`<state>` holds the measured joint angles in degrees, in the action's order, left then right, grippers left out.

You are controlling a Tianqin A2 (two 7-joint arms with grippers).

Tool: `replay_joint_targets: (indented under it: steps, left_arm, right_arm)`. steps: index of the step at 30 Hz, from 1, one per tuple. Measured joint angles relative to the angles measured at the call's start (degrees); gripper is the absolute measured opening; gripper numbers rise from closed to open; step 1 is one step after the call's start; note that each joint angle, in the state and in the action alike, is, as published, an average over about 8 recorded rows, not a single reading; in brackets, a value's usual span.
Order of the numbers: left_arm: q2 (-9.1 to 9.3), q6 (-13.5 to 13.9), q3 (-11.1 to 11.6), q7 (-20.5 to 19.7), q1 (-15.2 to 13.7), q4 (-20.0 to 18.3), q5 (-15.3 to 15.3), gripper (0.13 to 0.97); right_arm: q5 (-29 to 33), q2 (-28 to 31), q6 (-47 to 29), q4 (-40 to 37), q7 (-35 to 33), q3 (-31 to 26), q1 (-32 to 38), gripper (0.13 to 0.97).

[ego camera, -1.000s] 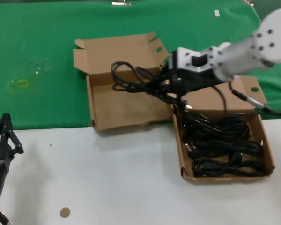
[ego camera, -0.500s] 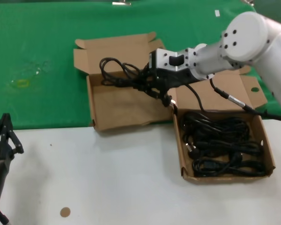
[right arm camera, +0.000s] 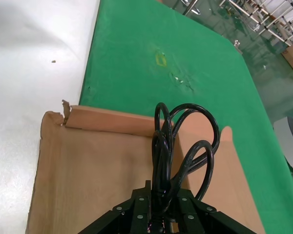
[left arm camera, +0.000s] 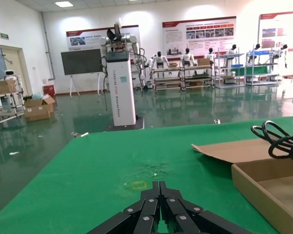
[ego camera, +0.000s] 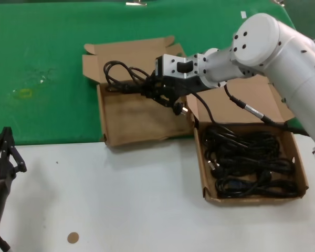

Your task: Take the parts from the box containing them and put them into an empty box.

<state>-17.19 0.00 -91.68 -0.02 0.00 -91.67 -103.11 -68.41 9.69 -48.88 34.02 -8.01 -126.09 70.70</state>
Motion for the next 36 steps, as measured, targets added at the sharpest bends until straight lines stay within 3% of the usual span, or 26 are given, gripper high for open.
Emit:
replay_joint_targets:
  steps: [17, 26, 34, 36]
  left_arm:
    - [0.0, 0.0, 0.0, 0.0, 0.0, 0.0, 0.01, 0.152]
    - [0.0, 0.0, 0.0, 0.0, 0.0, 0.0, 0.0, 0.152]
    - [0.0, 0.0, 0.0, 0.0, 0.0, 0.0, 0.0, 0.152]
    - [0.0, 0.0, 0.0, 0.0, 0.0, 0.0, 0.0, 0.152]
  right_arm:
    - [0.45, -0.3, 0.12, -0.71, 0.55, -0.68, -0.04, 0.221]
    - [0.61, 0.76, -0.3, 2.16, 2.11, -0.63, -0.91, 0.298]
    - [0.36, 1.71, 0.05, 5.03, 3.69, 0.07, -1.66, 0.445]
    - [0.36, 1.74, 0.07, 5.11, 3.73, 0.09, -1.68, 0.445]
